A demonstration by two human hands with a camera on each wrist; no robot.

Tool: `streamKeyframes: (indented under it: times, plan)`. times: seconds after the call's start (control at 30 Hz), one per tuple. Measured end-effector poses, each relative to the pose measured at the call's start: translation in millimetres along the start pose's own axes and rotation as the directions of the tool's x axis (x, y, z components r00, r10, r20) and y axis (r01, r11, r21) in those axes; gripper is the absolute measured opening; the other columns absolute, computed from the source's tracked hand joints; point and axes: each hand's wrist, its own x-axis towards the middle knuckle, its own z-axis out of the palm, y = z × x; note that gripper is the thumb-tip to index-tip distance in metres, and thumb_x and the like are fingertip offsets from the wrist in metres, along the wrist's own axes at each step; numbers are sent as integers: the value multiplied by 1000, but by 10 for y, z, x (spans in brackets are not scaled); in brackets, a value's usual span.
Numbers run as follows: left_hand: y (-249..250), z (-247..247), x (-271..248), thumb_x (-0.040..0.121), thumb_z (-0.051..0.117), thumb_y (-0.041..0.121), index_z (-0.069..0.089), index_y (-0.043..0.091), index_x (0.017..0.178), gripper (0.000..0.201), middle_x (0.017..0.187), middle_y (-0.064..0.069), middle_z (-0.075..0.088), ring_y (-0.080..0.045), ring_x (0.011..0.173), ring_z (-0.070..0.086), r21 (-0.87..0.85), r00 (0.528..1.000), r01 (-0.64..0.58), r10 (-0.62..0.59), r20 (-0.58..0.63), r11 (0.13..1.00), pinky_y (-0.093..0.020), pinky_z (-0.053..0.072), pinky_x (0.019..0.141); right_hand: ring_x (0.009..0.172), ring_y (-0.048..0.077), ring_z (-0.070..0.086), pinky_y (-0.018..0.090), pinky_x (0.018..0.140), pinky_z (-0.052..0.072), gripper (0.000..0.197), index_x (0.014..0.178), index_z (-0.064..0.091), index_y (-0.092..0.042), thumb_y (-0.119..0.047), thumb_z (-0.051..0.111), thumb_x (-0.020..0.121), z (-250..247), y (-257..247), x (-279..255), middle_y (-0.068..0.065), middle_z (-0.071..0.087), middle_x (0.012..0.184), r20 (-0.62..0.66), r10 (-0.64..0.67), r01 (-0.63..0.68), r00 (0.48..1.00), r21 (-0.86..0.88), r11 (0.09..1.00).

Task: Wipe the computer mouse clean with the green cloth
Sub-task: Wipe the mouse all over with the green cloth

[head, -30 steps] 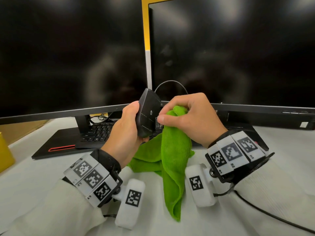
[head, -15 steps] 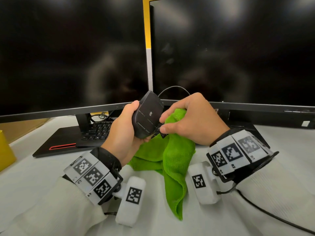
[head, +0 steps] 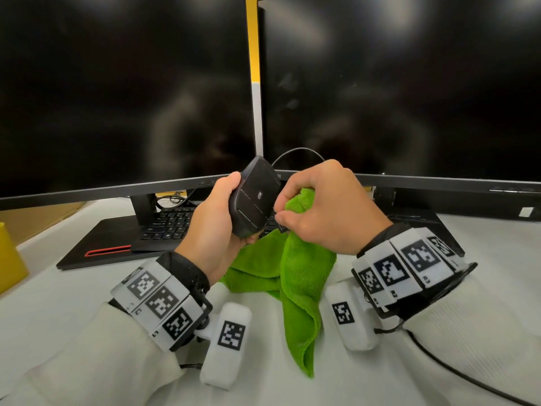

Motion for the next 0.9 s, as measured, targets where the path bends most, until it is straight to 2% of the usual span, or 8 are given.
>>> streamKeyframes:
  times: [0.07,0.1,0.17,0.27,0.43,0.9]
  plan:
    - [2,7,-7,106,48,41,67,17,88,35,69,-5,61,-20,60,53,21,1000,2,-1,-9,1000,-33,35,58,89,17,64,32,84,53,17,76,70,-33,-28,86,76,27,-13,-6,-15,67,81,-7,-27,27,1000,-4,1000]
    - [4,15,-10,106,48,41,67,18,87,35,68,-4,61,-20,61,53,30,1000,0,0,-14,1000,-33,35,58,88,17,61,33,82,52,23,77,64,-34,-27,86,74,41,-22,-9,-15,64,82,-9,-40,40,999,-1,999]
    - [11,32,-25,106,48,39,65,19,84,34,62,-1,61,-19,60,53,43,1000,-6,7,-22,999,-33,34,58,82,12,60,32,74,52,35,77,54,-34,-25,87,72,48,-42,-11,-12,63,83,-12,-59,59,998,10,998]
    - [21,50,-49,106,48,39,63,19,88,30,56,3,61,-16,55,55,58,1000,-21,21,-15,998,-33,34,57,91,17,68,40,78,59,43,75,47,-34,-22,88,71,41,-62,-15,-5,68,91,-25,-97,98,995,10,995]
    - [18,53,-56,105,50,40,63,20,90,28,58,4,62,-14,55,57,67,1000,-10,11,-10,998,-32,37,58,98,22,65,43,81,58,46,74,43,-34,-23,87,71,67,-64,-20,-7,65,91,-20,-114,114,993,-8,994]
    - [7,54,-49,106,48,39,62,17,92,29,62,2,59,-19,60,52,74,1000,-17,16,24,997,-34,33,56,98,24,64,44,80,59,45,73,42,-33,-21,86,71,74,-48,-19,-4,64,89,-20,-130,130,991,-3,992]
